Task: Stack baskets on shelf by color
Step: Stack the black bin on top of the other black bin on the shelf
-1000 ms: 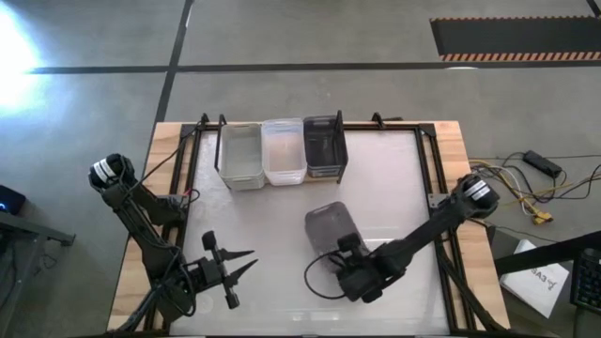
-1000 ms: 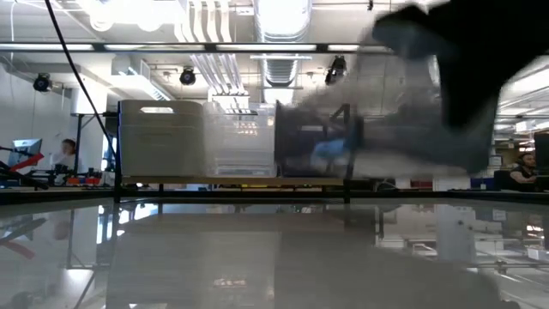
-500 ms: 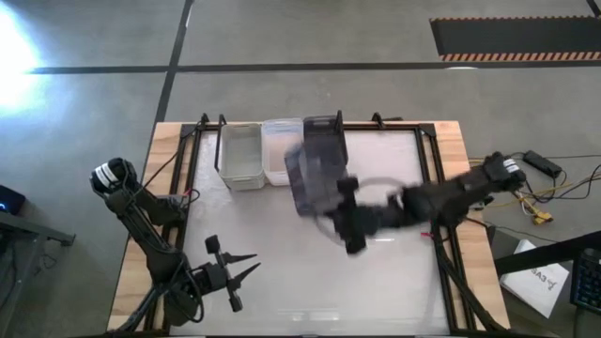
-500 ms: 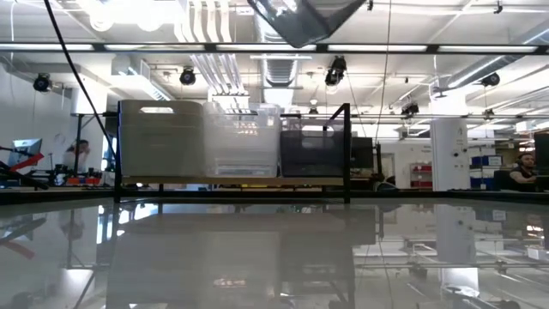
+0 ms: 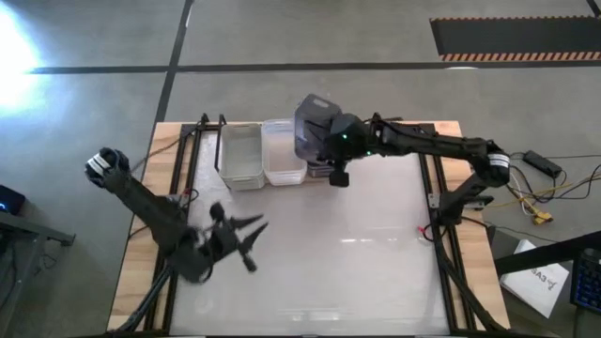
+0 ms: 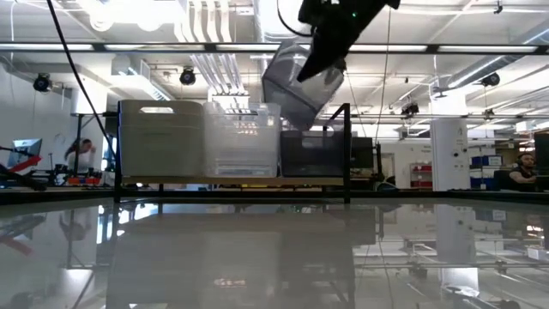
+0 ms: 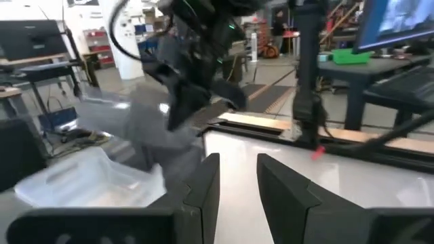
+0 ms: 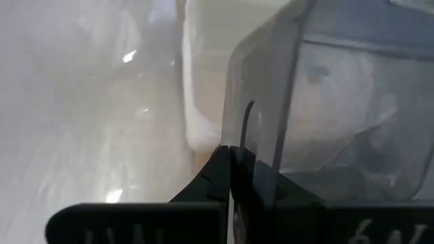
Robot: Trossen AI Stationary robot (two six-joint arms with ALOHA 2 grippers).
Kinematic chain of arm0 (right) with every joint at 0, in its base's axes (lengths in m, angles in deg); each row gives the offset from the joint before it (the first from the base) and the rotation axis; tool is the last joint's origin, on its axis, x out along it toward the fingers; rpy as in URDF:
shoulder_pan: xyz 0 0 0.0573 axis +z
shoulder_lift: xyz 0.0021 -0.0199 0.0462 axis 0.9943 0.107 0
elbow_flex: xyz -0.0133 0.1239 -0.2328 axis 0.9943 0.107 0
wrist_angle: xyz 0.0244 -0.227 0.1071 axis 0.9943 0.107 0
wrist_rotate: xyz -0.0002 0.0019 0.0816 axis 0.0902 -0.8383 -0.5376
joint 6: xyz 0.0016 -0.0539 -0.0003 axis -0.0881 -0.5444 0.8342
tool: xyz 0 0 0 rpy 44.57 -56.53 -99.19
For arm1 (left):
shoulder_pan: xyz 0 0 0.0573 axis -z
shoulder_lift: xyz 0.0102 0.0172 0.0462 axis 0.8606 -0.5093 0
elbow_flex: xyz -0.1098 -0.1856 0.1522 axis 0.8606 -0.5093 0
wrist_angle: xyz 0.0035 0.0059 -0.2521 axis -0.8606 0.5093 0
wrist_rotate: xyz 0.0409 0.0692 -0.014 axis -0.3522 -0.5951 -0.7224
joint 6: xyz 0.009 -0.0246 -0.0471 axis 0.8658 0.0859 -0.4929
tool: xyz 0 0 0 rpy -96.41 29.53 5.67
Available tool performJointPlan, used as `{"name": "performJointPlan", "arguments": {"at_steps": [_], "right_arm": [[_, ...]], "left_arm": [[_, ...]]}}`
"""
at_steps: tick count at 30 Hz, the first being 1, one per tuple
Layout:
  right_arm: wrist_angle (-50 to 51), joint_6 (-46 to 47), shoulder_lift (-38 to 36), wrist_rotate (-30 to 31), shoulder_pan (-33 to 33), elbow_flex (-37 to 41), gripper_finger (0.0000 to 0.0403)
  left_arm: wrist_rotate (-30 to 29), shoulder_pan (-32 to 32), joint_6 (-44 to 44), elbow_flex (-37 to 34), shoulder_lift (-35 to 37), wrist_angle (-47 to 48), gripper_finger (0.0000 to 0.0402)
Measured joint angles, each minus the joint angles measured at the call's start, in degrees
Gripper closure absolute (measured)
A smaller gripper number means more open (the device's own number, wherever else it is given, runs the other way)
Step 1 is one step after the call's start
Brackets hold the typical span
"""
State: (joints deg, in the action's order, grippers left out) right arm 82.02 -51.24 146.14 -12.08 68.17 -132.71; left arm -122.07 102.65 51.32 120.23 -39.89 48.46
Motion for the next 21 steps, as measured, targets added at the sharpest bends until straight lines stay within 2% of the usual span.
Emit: {"name": "performJointPlan", "arguments": {"at_steps": [3, 8, 10, 12, 15, 21], "right_arm": [[1.8, -0.6, 1.1, -2.4, -1.1, 0.0, 0.0394], [4.0, -0.8, 2.2, -2.2, -1.7, 0.0, 0.0394], [4.7, -0.8, 2.3, -2.1, -1.7, 0.0, 0.0394], [4.6, -0.2, 2.4, -2.1, -1.7, 0.0, 0.0394], [4.5, 0.4, 2.4, -2.1, -1.6, 0.0, 0.0394], [4.6, 0.3, 2.4, -2.2, -1.6, 0.0, 0.0394]], "left_arm": [[9.2, -8.1, 4.2, 0.0, 4.8, 0.3, 0.0318], [35.7, -27.2, 5.2, -0.1, 9.3, 1.6, 0.0318], [42.5, -35.0, 4.0, -0.1, 8.8, 2.1, 0.0318], [45.3, -41.6, 2.6, -0.1, 7.6, 2.5, 0.0318], [45.9, -48.7, 1.1, -0.2, 5.1, 4.4, 0.0318], [51.0, -55.0, -0.4, -0.2, -1.8, 4.3, 0.0318]]}}
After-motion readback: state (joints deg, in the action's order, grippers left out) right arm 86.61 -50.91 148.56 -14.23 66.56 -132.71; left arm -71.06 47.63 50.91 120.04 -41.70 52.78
